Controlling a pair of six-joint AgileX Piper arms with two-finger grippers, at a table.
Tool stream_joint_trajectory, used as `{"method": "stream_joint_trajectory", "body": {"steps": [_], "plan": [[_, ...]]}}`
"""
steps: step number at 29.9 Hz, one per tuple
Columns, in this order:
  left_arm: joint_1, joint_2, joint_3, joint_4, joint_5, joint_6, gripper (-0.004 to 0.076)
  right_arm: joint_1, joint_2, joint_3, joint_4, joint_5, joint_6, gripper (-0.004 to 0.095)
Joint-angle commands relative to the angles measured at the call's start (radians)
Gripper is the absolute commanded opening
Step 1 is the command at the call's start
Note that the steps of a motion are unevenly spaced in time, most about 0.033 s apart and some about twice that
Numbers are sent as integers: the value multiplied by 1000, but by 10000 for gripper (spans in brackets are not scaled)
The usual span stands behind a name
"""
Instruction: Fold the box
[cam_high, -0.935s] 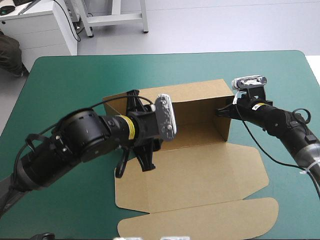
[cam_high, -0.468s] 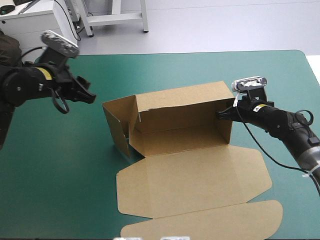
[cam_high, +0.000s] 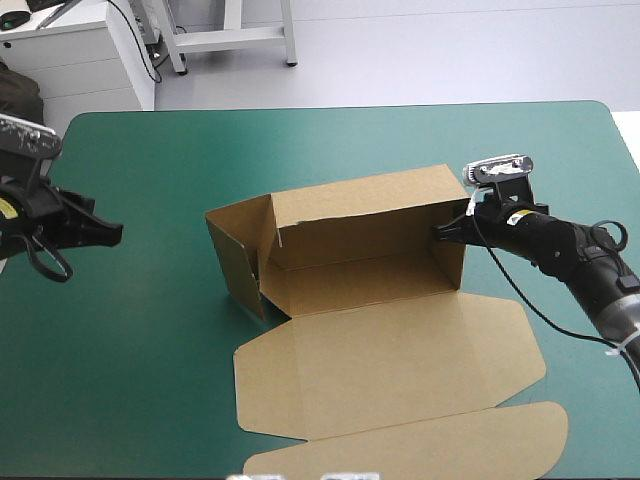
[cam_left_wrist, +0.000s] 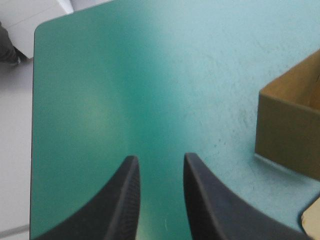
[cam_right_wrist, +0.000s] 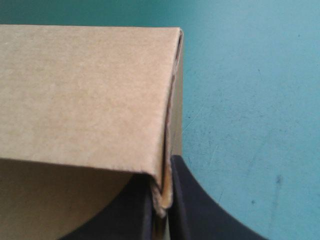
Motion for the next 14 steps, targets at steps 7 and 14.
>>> {"method": "stream_joint_trajectory", "body": {"steps": [7,14], "plan": [[2,-132,213,154,-66,-95,-5,-2,-50,-97,-30,134,40,-14],[2,-139,222,168,-57,-95,-4,-2,-41,-286,-173,456,204,-14]]}}
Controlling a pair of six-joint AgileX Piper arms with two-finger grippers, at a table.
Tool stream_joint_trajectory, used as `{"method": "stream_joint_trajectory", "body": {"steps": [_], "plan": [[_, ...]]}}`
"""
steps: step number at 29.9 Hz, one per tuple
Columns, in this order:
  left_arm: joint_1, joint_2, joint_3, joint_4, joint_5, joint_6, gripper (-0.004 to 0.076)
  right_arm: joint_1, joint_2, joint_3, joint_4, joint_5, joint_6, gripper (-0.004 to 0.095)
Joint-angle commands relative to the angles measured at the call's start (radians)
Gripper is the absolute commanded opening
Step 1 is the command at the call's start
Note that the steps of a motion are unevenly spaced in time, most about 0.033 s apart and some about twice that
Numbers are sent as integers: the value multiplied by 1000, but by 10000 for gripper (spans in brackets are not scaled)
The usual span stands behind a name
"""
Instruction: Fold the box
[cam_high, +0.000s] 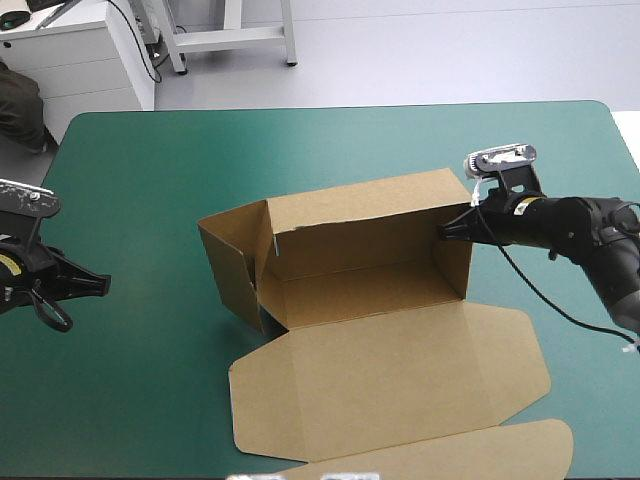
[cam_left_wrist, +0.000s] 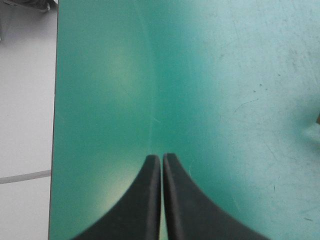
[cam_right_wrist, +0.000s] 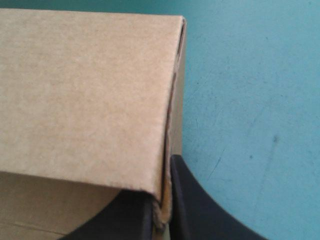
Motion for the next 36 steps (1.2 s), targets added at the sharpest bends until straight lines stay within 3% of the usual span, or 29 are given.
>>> {"method": "stream_joint_trajectory", "body": {"steps": [1,10,17,27,31,36], "plan": [[1,-11,-22,15,-50,-12,-4,-3,-22,-119,-41,149,58,-14],[1,-11,-22,15,-60,-12,-4,-3,100,-208,-44,385,76,-14],[1,-11,-22,15,-69,-12,-4,-3,256,-245,-44,337,72,-14],[1,-11,-22,13,-71,-12,-4,-3,527,-527,-44,373,74,11],[1,-11,-22,9,-71,-12,-4,-3,602,-639,-44,408,67,212],[1,-11,-22,9,-71,-12,-4,-3,651,-734,-40,393,71,583]]}}
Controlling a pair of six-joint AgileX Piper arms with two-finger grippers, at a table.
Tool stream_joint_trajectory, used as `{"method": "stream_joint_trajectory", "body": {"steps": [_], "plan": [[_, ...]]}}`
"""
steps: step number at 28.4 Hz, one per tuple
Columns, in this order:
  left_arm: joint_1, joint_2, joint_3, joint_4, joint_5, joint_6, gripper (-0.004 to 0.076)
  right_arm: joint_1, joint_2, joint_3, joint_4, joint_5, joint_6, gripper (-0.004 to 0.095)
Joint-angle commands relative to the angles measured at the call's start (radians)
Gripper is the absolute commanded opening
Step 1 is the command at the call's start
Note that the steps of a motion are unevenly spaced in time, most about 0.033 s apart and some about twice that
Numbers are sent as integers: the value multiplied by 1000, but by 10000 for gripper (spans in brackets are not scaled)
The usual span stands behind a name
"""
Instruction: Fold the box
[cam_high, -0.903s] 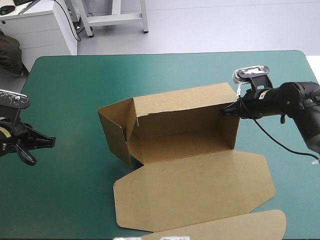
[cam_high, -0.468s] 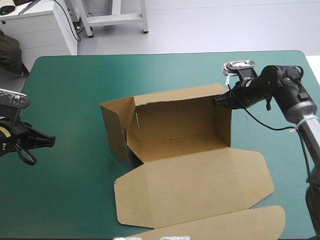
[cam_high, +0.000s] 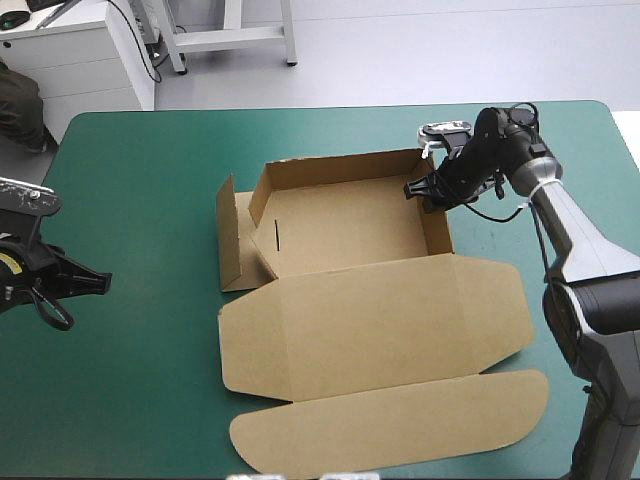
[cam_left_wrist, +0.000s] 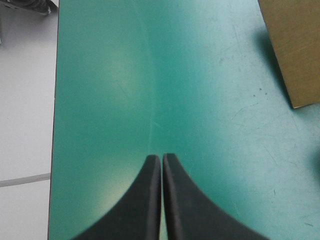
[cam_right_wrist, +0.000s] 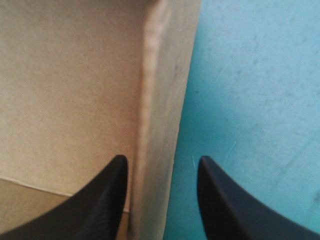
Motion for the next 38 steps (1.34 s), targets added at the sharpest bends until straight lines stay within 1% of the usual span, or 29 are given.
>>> {"method": "stream_joint_trajectory", "body": {"steps": [1,3,5,11,13,16,20,22,30,35,38], "plan": [[1,-11,-24,10,-56,-10,-4,-3,-46,-89,13,-10,3,633],[1,-11,-24,8,-56,-10,-4,-3,-46,-115,25,11,1,693],[1,-11,-24,8,-56,-10,-4,-3,-48,-162,23,75,1,719],[1,-11,-24,8,-56,-10,-4,-3,-128,-170,20,73,16,720],[1,-11,-24,8,-59,-10,-4,-3,-162,-170,37,73,28,720],[1,-11,-24,8,-59,-15,-4,-3,-205,-169,67,73,5,720],[1,-11,-24,8,-61,-17,-4,-3,-226,-169,62,73,-11,719],[1,-11,-24,8,-61,-11,-4,-3,-226,-168,40,73,-11,720],[1,-11,-24,6,-63,-11,-4,-3,-135,-166,40,73,-10,720],[1,-11,-24,6,-63,-13,-4,-3,-19,-166,40,73,-11,720],[1,-11,-24,5,-63,-13,-4,-3,41,-166,42,57,-38,719]]}}
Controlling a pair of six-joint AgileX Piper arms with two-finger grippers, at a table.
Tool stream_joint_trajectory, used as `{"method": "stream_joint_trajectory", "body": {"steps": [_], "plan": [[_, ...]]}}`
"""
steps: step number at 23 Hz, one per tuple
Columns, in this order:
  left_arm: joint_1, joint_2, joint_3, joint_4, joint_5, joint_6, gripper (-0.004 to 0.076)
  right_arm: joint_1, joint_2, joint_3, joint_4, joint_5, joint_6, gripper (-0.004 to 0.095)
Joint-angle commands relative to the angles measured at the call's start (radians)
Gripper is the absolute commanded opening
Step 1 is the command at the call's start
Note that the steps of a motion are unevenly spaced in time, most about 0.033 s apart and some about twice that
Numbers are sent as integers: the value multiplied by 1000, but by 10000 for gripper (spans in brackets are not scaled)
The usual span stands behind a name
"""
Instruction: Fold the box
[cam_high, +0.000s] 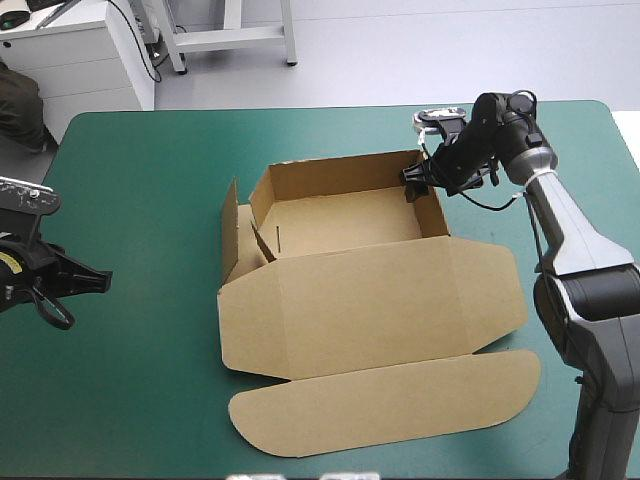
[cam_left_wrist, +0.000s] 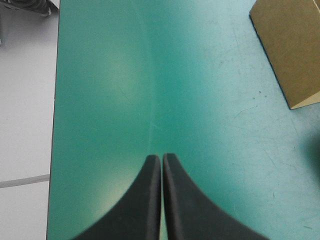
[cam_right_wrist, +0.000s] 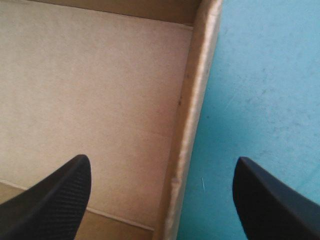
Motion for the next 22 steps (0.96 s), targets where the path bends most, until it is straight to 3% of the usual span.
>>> {"method": "stream_joint_trajectory", "body": {"steps": [1,4,8,9,13,22], "plan": [[1,-11,-24,6,-57,-6,-4,-3,-18,-28,15,-9,-34,719],[1,-11,-24,6,-57,-4,-4,-3,13,-35,37,-28,-45,703],[1,-11,-24,6,-53,-4,-4,-3,25,-37,37,-92,-45,533],[1,-11,-24,6,-53,-4,-4,-3,25,-37,36,-95,-45,455],[1,-11,-24,-14,-53,-4,-4,-3,25,-37,40,-78,-88,-9],[1,-11,-24,-29,-66,-4,-6,-20,-1,-38,47,-13,-88,-20]]}}
